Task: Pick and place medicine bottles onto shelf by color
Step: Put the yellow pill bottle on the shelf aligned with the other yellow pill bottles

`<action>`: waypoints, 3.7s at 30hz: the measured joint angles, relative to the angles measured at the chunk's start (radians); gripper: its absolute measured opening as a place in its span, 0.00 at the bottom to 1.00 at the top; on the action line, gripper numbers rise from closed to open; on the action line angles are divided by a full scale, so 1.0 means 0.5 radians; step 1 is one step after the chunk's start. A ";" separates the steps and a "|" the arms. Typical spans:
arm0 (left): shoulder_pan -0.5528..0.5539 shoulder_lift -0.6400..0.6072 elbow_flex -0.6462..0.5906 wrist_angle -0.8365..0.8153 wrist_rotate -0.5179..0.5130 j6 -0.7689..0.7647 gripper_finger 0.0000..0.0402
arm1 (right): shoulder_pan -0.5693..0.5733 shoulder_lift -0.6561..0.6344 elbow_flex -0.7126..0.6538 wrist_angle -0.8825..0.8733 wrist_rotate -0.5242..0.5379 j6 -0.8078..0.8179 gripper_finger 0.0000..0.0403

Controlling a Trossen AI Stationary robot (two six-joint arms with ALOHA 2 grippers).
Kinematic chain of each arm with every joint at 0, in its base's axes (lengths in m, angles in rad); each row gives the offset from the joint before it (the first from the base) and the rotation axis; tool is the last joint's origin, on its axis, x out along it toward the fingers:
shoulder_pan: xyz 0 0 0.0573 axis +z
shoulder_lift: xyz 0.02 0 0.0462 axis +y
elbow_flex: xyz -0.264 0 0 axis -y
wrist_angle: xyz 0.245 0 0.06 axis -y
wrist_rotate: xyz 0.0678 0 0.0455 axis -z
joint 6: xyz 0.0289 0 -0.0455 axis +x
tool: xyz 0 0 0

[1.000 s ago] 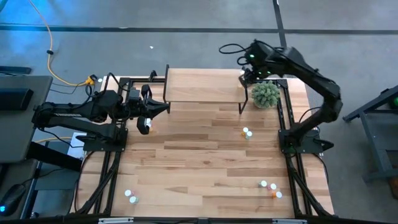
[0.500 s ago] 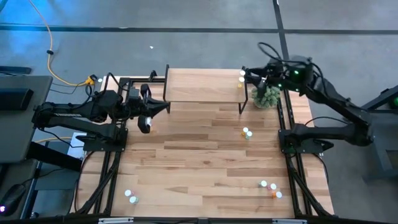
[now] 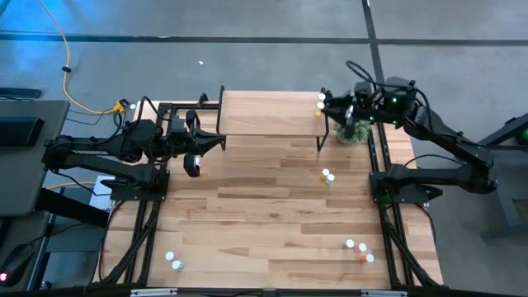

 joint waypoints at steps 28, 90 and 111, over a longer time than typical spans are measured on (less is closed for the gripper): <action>0.000 -0.044 0.001 -0.072 0.065 0.089 0.04 | 0.956 0.007 0.003 0.008 0.634 -0.070 0.03; 0.026 0.797 0.522 -2.730 -0.220 -1.101 0.74 | 0.919 -0.343 -0.458 -0.008 0.537 0.297 0.00; 0.082 1.328 0.261 -2.688 -0.204 -1.163 0.74 | 0.920 -0.338 -0.460 0.011 0.555 0.386 0.00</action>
